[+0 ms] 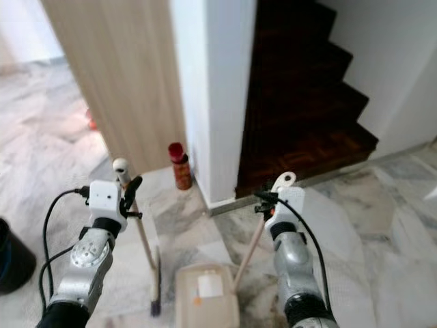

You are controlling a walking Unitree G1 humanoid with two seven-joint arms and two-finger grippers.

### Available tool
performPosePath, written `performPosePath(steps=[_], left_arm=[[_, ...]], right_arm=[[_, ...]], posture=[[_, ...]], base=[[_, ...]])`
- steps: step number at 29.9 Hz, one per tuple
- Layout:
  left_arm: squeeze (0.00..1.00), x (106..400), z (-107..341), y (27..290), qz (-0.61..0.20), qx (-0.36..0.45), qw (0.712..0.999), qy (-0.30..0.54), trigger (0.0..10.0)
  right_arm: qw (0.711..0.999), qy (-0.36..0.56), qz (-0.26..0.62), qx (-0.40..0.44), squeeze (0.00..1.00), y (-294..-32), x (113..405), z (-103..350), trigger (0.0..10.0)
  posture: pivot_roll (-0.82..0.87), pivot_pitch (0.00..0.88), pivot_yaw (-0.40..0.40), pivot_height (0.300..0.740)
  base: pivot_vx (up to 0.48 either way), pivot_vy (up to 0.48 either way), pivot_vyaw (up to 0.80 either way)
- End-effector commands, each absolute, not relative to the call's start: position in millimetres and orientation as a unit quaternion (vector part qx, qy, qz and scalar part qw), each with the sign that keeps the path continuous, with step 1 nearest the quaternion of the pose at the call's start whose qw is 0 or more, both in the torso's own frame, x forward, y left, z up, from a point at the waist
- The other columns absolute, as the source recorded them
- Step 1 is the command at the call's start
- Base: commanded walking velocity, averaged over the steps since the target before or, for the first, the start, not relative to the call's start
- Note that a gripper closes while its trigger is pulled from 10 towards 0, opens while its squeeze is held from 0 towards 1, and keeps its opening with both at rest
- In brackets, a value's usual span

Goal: Sweep floor

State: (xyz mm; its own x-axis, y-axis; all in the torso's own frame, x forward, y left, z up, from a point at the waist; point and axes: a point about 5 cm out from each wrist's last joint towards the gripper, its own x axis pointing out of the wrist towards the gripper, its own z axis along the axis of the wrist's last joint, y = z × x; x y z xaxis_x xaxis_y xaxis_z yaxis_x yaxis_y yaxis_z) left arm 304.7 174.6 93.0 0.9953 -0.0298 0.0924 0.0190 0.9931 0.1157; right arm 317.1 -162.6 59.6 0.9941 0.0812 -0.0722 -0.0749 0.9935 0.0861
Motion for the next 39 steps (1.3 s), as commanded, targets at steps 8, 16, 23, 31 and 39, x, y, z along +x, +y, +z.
performPosePath(steps=[8,16,23,31,39], left_arm=[[0.0,309.8,103.6,172.9,-0.017,0.065,0.995,-0.068,10.0],[0.0,310.0,103.7,172.3,-0.018,0.066,0.995,-0.067,10.0],[0.0,310.1,103.3,171.5,-0.019,0.066,0.995,-0.066,10.0],[0.0,310.1,103.1,170.9,-0.02,0.065,0.996,-0.065,10.0],[0.0,309.9,103.0,170.7,-0.019,0.065,0.996,-0.066,10.0]], right_arm=[[0.997,0.016,0.045,0.058,0.0,-157.8,320.9,68.5,10.0],[0.997,0.015,0.049,0.058,0.0,-156.1,321.0,68.7,10.0],[0.997,0.016,0.05,0.06,0.0,-156.3,320.7,68.3,10.0],[0.997,0.016,0.052,0.063,0.0,-156.0,320.6,68.2,10.0],[0.996,0.018,0.056,0.065,0.0,-154.9,320.8,67.9,10.0]], posture=[[0.1,0.0,0.015,0.74],[0.1,0.0,0.017,0.74],[0.1,0.0,0.017,0.74],[0.1,0.0,0.015,0.74],[0.1,0.0,0.013,0.74]], base=[[0.0,0.346,0.06],[0.0,0.346,0.57],[0.0,0.346,0.76],[0.0,0.347,0.25],[0.0,0.346,0.0]])
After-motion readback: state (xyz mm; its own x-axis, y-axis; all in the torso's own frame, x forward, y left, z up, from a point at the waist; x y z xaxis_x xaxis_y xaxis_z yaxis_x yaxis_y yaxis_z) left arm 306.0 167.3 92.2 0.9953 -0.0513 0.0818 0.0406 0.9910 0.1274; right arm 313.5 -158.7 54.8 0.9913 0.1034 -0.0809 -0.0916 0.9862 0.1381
